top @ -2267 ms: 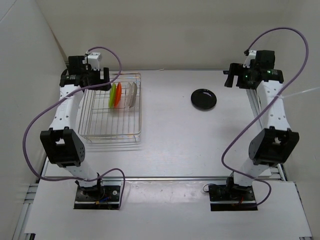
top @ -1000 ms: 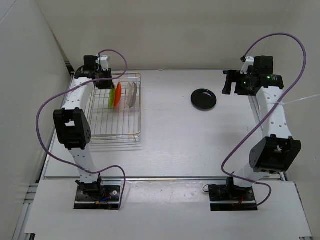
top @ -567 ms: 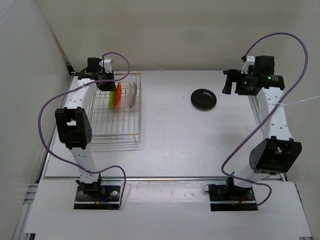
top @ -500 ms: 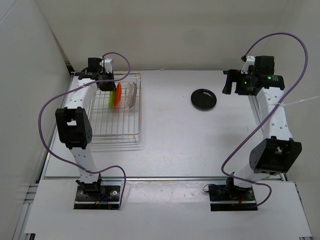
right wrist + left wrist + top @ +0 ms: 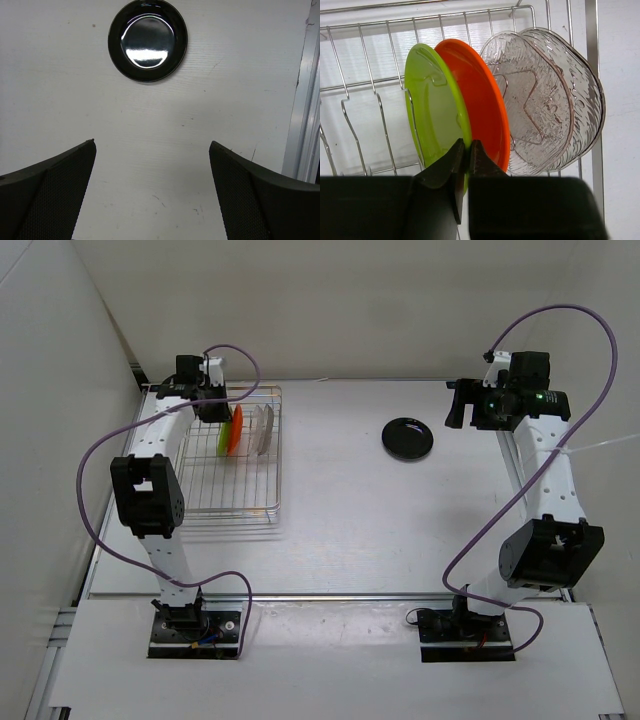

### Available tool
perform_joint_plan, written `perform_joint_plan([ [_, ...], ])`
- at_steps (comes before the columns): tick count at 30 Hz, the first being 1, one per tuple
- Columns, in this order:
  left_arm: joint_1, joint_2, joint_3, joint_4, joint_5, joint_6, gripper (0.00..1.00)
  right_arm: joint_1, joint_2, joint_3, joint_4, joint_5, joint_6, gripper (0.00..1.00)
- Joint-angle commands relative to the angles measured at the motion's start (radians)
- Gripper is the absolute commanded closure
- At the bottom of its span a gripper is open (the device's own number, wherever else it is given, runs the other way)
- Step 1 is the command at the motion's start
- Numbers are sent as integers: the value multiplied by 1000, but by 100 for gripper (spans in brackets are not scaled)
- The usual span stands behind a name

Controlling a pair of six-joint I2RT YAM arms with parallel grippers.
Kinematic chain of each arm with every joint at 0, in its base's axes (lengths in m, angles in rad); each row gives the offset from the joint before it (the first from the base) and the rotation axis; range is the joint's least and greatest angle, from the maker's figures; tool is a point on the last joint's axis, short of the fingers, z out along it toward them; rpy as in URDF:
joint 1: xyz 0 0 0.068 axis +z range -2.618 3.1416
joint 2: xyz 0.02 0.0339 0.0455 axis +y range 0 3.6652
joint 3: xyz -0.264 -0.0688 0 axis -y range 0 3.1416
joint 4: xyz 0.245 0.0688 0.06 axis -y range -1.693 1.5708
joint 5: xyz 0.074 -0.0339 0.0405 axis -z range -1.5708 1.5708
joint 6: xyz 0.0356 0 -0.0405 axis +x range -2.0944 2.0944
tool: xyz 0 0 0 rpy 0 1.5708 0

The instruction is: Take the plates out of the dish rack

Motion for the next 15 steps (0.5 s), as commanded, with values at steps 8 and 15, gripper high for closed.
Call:
perform_joint_plan([
  [8, -6, -144, 299, -165, 92, 3, 89, 0, -19, 63, -18, 46, 10, 3],
  [15, -87, -262, 364, -225, 205, 61, 89, 0, -10, 125, -47, 92, 0, 1],
])
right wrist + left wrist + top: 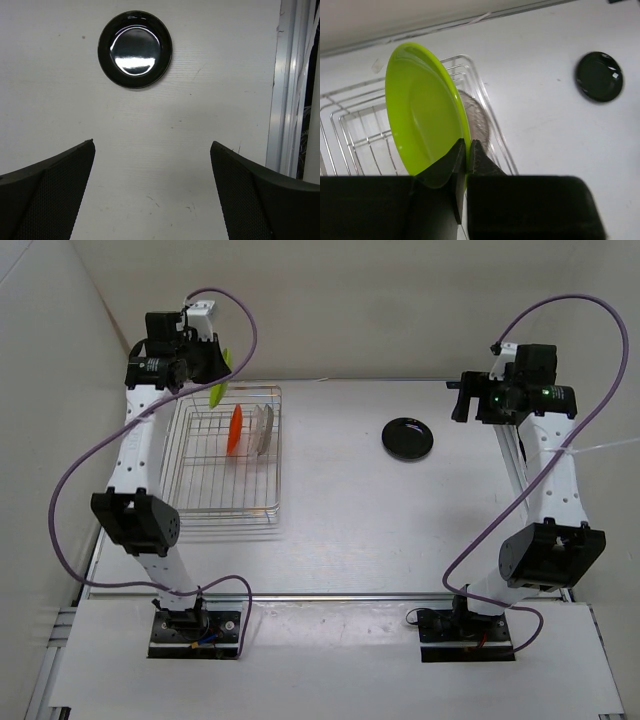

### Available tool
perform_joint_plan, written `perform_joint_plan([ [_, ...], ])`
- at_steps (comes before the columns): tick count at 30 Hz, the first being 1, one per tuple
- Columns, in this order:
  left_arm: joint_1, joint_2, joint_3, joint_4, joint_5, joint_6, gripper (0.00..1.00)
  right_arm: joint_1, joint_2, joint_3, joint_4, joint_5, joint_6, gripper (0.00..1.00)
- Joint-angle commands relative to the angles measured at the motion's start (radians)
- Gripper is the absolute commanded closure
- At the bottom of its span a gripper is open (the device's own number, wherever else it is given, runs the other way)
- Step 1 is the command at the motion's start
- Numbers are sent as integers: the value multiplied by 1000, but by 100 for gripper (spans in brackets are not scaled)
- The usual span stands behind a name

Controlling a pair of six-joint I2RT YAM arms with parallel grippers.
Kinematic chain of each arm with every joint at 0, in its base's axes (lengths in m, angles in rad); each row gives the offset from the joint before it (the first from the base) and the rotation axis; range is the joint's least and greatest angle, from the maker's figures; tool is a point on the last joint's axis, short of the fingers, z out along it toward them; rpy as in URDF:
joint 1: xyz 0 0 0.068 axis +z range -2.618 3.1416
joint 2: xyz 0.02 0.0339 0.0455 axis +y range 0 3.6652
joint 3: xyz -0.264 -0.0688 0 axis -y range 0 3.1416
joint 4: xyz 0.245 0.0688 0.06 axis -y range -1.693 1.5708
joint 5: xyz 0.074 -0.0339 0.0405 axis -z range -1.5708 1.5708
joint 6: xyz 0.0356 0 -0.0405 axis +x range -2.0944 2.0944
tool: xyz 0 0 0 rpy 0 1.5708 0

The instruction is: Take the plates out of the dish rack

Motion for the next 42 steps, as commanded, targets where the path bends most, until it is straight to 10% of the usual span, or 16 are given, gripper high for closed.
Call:
perform_joint_plan([
  [1, -79, -148, -10, -32, 75, 92, 89, 0, -11, 70, -11, 32, -2, 0],
  [9, -604, -245, -84, 22, -644, 540, 89, -33, 29, 258, -210, -377, -45, 0],
  [14, -870, -362, -604, 547, -1061, 1120, 89, 8, 51, 282, -234, -494, -81, 0],
  [21, -1102, -461, -952, 887, -1054, 1534, 89, 86, 32, 272, -234, -614, -117, 0],
  [31, -1248, -362, -862, 932, -1042, 1497, 89, 258, 32, 210, -245, -559, -168, 3],
  [34, -1269, -349, -850, 958, -1031, 1519, 89, 258, 32, 197, -235, -559, -168, 13],
  [38, -1269, -327, -840, 975, -1031, 1528, 89, 258, 41, 206, -235, -559, -159, 68],
  [42, -1269, -317, -840, 975, -1031, 1519, 89, 258, 12, 206, -235, -577, -159, 99],
])
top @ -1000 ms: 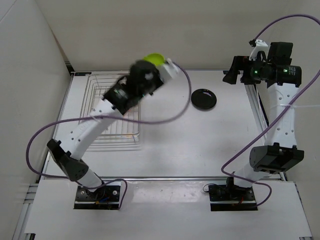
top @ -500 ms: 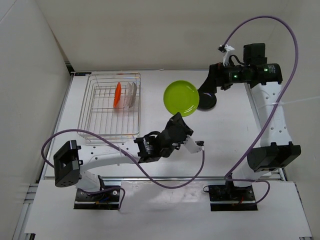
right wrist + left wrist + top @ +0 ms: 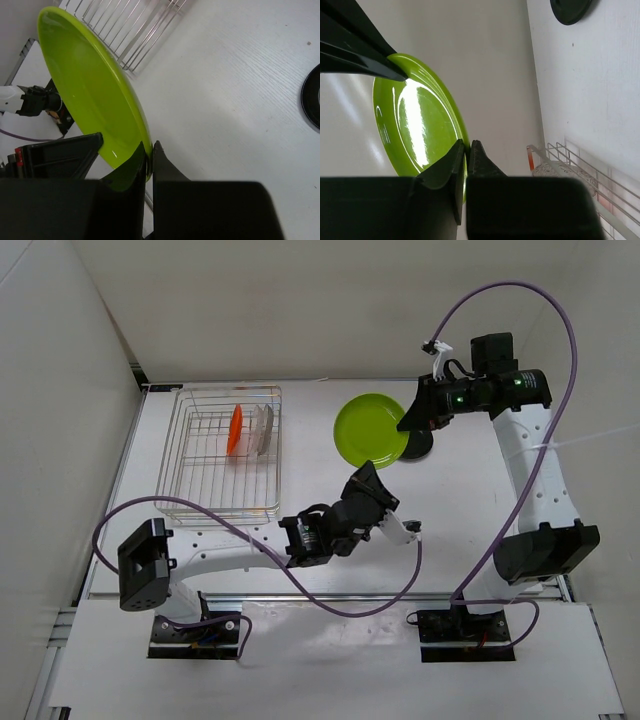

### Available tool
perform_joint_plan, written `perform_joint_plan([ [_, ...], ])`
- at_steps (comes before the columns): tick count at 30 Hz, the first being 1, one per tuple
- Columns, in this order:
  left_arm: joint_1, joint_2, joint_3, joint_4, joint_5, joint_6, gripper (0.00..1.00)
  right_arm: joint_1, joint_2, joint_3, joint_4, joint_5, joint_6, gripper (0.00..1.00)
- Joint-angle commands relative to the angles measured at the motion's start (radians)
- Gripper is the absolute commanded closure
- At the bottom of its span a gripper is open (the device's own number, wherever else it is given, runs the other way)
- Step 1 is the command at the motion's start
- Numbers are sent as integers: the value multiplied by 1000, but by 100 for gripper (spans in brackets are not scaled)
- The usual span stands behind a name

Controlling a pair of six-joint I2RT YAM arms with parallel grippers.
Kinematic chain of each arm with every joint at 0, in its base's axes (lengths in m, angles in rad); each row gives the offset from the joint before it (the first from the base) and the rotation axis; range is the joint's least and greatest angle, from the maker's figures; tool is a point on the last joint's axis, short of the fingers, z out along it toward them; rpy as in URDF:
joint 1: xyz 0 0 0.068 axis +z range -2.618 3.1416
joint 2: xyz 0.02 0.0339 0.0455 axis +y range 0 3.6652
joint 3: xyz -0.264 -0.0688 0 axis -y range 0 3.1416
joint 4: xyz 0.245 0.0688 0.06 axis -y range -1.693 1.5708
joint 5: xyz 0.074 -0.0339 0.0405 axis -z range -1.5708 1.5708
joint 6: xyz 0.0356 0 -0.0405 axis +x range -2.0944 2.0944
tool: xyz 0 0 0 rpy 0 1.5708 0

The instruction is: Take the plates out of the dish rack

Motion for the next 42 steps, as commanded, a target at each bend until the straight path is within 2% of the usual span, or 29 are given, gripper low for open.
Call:
perform_joint_plan([
  [1, -11, -20, 33, 89, 5, 20, 89, 5, -31, -3, 10, -1, -35, 99],
  [7, 34, -9, 0, 191, 16, 46, 89, 5, -77, -23, 21, -26, -35, 99],
  [8, 44, -9, 0, 191, 16, 46, 80, 5, -86, -23, 21, -26, -24, 99],
  [9, 44, 1, 0, 191, 16, 46, 71, 5, -87, -32, 21, -11, -13, 99],
  [10, 44, 1, 0, 191, 16, 46, 53, 5, -87, -32, 42, 0, -4, 99],
  [11, 44, 1, 0, 172, 4, 46, 1, 5, -87, -32, 54, 17, 6, 99],
  [13, 53, 1, 21, 91, -7, 3, 0, 5, -74, -43, 105, 122, 62, 99],
  [14, 53, 1, 62, 14, -7, -67, 0, 5, -74, -43, 128, 185, 89, 99],
  [15, 53, 1, 91, -161, -7, -115, 0, -4, -56, -43, 155, 256, 146, 99],
  [16, 53, 1, 123, -265, -7, -165, 0, -4, -22, -43, 183, 437, 177, 99],
  [17, 63, 1, 156, -366, 20, -215, 0, -24, 5, -43, 217, 519, 203, 99],
  [19, 107, 1, 202, -477, 21, -305, 0, -82, 86, -29, 257, 613, 233, 99],
  [20, 135, 12, 202, -477, -1, -321, 0, -102, 110, -29, 298, 652, 249, 99],
  [21, 168, 12, 240, -465, -11, -357, 0, -132, 134, -29, 314, 652, 249, 99],
  [22, 249, 30, 280, -465, -12, -390, 0, -145, 180, -38, 327, 663, 258, 99],
  [25, 397, 124, 536, -603, -12, -572, 0, -185, 270, -38, 389, 675, 258, 99],
  [26, 496, 192, 615, -644, -12, -624, 0, -185, 292, -38, 389, 675, 258, 99],
  [27, 545, 228, 698, -742, -12, -676, 0, -199, 315, -38, 403, 675, 258, 99],
  [28, 593, 265, 868, -793, 8, -785, 0, -209, 359, -15, 403, 675, 258, 99],
  [29, 680, 300, 950, -850, 45, -839, 0, -209, 375, -15, 403, 675, 258, 99],
  [30, 719, 358, 1020, -900, 66, -886, 0, -219, 392, -15, 403, 675, 258, 99],
  [32, 785, 374, 1102, -986, 140, -1004, 0, -219, 433, -4, 403, 657, 258, 99],
  [34, 859, 336, 1065, -987, 226, -1069, 0, -219, 462, -4, 391, 638, 258, 99],
  [35, 879, 310, 976, -950, 260, -1117, 0, -219, 463, 5, 390, 638, 258, 99],
  [38, 954, 235, 853, -905, 391, -1198, 0, -219, 498, 17, 390, 629, 258, 99],
  [42, 1043, 235, 852, -930, 557, -1290, 0, -219, 538, 43, 372, 620, 258, 99],
])
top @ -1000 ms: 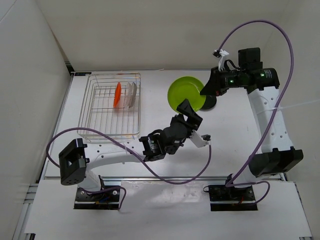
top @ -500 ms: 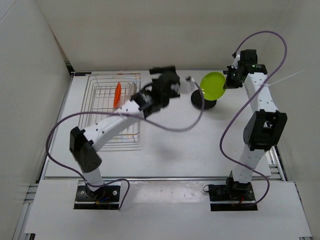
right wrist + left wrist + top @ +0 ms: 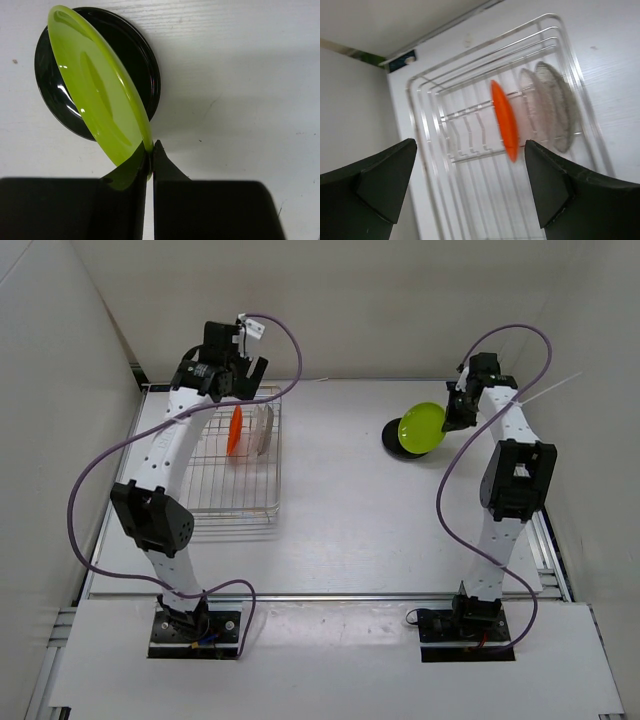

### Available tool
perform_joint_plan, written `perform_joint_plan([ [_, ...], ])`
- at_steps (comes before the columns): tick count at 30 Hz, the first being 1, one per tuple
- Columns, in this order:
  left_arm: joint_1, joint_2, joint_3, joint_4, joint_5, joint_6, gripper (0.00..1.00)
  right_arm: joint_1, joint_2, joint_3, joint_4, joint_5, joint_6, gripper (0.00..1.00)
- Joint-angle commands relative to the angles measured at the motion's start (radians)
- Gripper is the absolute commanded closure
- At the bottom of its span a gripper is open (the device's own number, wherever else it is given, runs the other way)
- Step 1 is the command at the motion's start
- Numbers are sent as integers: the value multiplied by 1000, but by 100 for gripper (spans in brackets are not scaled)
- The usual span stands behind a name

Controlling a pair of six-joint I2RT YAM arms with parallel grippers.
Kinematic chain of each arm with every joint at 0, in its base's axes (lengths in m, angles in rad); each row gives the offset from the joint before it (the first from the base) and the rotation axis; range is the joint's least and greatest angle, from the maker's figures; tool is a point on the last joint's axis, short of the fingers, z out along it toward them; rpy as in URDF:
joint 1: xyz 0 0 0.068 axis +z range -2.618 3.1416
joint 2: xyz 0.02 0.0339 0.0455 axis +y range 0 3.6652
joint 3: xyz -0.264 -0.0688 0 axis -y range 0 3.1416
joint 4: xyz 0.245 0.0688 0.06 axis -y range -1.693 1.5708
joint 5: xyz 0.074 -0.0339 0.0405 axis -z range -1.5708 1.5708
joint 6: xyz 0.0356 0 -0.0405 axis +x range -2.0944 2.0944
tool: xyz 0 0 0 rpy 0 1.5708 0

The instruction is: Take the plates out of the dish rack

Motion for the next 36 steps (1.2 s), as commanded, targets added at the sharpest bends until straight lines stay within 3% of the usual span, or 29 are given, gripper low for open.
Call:
perform_joint_plan([
  [1, 61, -56, 2, -32, 251, -151, 0, 0, 33, 66, 28, -24, 12, 99],
  [6, 84, -56, -19, -54, 371, -165, 0, 0, 71, 102, 18, -43, 12, 91],
  [13, 115, -47, -19, -54, 431, -176, 0, 9, 91, 127, -1, -43, 3, 87],
  [17, 115, -47, -38, -43, 431, -176, 0, 9, 91, 118, -1, -43, 3, 76],
  [20, 124, -59, -102, 0, 452, -185, 0, 9, 91, 109, -1, -64, 3, 69],
  [26, 187, -79, -197, 53, 533, -217, 0, 18, 80, 100, -10, -64, -6, 66],
  [31, 230, -58, -193, 63, 650, -269, 0, 18, -33, 81, -42, -64, -29, 57],
  [34, 239, -22, -168, 63, 690, -292, 0, 18, -96, 81, -96, -85, -52, 46],
  [36, 248, -4, -168, 87, 690, -302, 3, 18, -165, 34, -96, -85, -62, 45],
])
